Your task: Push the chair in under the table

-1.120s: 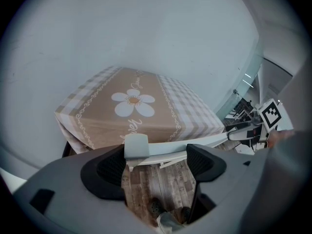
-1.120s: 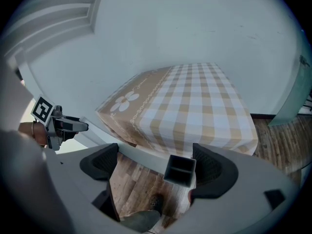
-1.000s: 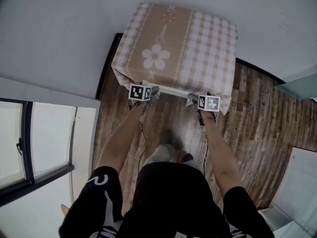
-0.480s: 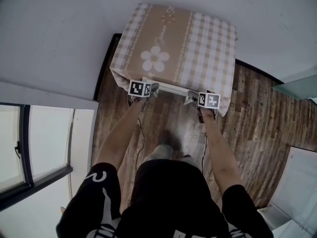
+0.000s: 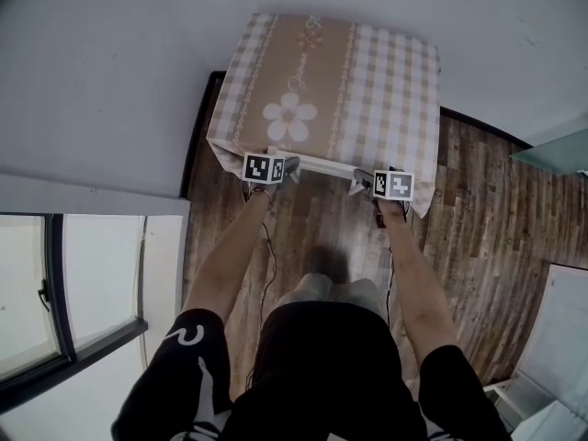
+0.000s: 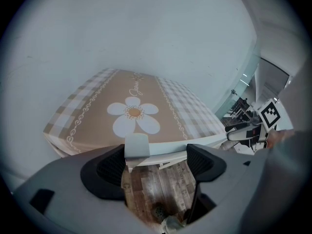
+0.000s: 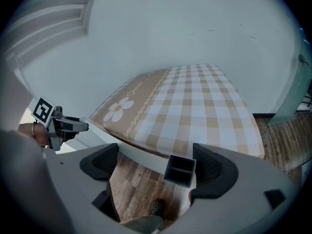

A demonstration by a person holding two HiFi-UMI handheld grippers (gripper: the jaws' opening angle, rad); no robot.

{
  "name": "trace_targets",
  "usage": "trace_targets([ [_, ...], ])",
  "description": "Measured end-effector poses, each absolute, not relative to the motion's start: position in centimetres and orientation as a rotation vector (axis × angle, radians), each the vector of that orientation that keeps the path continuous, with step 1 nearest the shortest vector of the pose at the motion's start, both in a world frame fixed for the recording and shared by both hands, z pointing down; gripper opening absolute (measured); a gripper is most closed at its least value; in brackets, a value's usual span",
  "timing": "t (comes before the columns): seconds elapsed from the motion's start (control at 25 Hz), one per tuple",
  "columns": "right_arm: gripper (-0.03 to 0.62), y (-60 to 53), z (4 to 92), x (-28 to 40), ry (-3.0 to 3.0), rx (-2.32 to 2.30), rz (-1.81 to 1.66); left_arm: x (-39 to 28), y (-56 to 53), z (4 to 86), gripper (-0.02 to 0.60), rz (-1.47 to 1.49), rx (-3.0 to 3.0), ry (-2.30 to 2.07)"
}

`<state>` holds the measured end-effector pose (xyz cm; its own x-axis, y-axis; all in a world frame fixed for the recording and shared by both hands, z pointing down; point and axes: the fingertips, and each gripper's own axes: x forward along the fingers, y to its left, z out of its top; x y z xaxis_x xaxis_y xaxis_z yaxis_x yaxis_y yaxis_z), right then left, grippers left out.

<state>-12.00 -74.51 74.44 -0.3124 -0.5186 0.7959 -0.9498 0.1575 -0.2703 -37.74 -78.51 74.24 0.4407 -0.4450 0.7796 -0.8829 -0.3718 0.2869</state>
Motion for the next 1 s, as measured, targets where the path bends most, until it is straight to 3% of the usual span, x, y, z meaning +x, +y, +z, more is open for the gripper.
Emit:
trace_targets([
  [1.0,0.486,-74.32,74.05,-11.83,-1.913,1.323,1.071,-37.95,-78.33,73.24,0.402,0.770,1.987,-1.252],
])
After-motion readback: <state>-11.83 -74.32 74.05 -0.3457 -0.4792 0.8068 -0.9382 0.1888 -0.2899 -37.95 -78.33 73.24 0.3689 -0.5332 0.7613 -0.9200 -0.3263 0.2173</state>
